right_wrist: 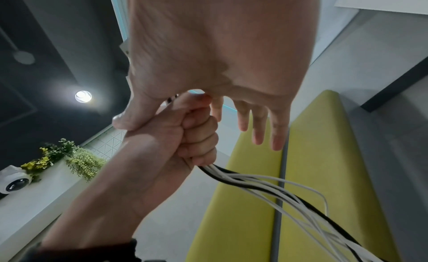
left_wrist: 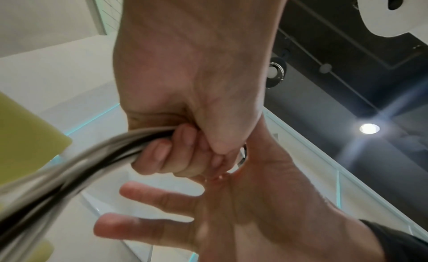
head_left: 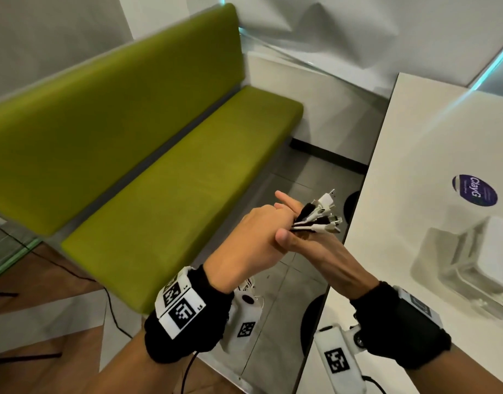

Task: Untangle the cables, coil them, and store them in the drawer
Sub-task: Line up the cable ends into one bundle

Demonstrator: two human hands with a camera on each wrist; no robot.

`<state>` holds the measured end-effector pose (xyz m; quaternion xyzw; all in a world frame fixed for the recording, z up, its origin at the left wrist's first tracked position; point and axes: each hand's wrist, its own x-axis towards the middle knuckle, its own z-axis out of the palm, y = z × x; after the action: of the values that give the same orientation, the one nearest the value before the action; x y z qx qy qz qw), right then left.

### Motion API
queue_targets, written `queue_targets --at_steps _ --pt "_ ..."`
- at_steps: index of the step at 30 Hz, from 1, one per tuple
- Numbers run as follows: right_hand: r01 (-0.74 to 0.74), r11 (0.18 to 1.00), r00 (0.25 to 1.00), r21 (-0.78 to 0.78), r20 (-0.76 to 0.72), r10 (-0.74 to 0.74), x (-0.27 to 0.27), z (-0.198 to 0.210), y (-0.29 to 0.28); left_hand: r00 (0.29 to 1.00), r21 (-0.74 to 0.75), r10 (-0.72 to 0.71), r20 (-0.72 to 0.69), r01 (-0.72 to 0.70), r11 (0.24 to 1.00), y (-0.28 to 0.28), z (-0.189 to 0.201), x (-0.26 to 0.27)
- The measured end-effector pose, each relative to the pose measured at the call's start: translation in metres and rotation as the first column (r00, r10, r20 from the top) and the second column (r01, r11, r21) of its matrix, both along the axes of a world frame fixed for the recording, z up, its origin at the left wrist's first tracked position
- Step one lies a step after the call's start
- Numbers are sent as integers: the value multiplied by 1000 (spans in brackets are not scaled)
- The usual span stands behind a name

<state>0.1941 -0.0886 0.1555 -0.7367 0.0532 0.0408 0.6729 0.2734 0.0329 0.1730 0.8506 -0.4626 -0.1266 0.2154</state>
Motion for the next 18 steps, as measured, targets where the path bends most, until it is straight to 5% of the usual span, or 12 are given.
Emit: queue_targets --at_steps 4,11,14,18 --pt "51 997 998 66 36 -53 -5 -7 0 999 9 -29 42 28 1000 -5 1 -7" --pt "118 988 985 -105 138 -103 -4 -4 1 975 -65 52 -217 -67 996 -11 -14 -16" --pt "158 975 969 -156 213 -123 -4 -9 6 948 -210 -24 -319 -46 977 -5 -24 -15" --pt "264 955 951 -134 202 -234 -7 -11 2 958 -94 38 -284 -67 993 24 -26 13"
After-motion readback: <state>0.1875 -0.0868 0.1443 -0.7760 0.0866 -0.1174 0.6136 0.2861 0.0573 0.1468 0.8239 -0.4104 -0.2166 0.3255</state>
